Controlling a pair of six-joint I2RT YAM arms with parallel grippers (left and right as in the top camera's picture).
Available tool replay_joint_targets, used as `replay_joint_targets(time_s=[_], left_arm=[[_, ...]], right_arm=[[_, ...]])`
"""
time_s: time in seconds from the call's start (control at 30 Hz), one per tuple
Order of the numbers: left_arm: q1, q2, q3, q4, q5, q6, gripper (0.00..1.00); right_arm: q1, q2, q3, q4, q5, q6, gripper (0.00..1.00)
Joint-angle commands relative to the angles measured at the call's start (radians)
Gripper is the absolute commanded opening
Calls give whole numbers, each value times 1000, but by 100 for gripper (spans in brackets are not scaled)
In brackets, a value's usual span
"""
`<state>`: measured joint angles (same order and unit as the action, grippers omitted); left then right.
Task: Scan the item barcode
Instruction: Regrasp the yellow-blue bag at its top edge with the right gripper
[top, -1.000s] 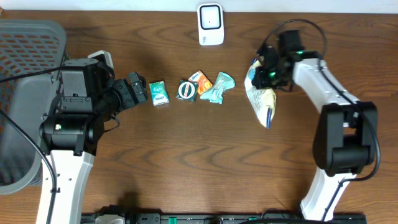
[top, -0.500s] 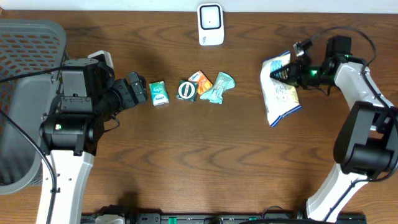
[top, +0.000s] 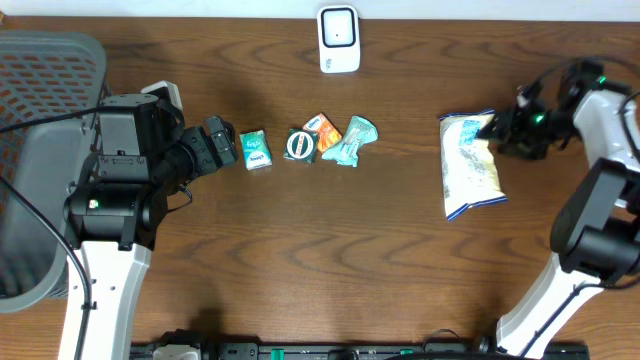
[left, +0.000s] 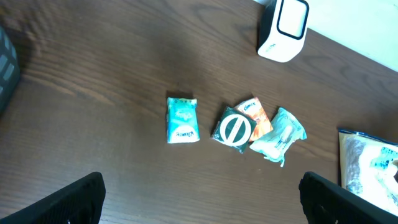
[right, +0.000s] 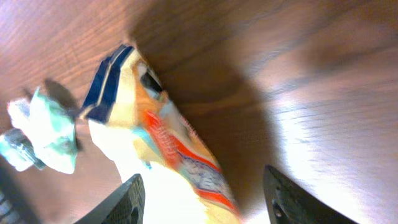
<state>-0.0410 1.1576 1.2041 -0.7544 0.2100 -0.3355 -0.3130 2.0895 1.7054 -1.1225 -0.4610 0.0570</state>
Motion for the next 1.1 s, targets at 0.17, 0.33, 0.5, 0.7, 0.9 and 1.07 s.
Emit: replay_joint_targets(time_s=[0.17,0.33,0.5,0.7,0.9,1.07], left_arm=[[3,-1,15,-1,-6,17,98],[3,-1,15,-1,-6,17,98],[3,-1,15,-1,-6,17,98],[3,-1,15,-1,-6,17,98],[3,-1,15,-1,-6,17,98],[3,-1,15,-1,-6,17,98]], right_arm=[[91,-103,130,-138,205,8,47],[179,-100,104,-152,227,-14,50],[260,-100,103,-159,227,-14,11],[352,-100,76,-160,289,-14,1],[406,-100,-45,-105,438,23,1],[384,-100,-185,-4,653,128,1]])
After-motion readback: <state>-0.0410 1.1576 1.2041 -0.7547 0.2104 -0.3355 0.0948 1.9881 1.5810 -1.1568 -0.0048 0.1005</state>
